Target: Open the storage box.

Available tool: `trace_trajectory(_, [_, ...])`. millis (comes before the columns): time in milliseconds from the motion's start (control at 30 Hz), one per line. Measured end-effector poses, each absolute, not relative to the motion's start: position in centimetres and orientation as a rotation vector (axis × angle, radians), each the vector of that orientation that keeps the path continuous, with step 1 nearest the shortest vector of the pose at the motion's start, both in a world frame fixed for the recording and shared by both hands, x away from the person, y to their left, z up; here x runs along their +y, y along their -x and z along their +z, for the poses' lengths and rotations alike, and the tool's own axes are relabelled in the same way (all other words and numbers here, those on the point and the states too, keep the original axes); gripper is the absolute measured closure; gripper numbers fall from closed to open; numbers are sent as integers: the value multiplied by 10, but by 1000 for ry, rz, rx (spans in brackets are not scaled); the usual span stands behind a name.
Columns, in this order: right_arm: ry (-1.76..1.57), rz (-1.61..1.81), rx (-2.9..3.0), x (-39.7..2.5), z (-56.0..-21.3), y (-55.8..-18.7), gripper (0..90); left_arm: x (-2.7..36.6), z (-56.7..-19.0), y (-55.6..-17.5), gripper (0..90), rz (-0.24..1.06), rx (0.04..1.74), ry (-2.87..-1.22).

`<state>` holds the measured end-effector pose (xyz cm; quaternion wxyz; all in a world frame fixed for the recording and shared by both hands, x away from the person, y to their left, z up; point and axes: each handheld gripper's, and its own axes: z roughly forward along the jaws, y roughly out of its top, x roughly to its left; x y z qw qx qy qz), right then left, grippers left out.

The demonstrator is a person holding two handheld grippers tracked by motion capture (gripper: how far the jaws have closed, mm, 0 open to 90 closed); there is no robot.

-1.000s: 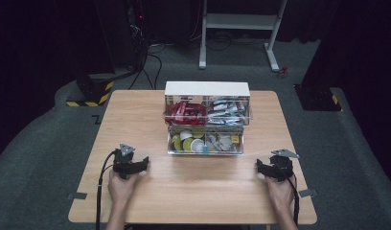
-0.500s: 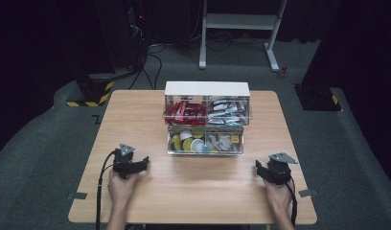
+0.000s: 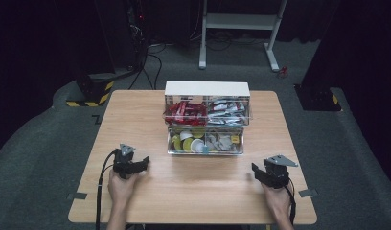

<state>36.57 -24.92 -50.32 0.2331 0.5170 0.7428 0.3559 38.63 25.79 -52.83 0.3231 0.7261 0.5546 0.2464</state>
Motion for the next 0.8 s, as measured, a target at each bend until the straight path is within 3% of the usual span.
trace_trajectory(800, [-1288,1118,2135,-234,-469,-359,561,257,-528,-388,226,643,1443,-1916])
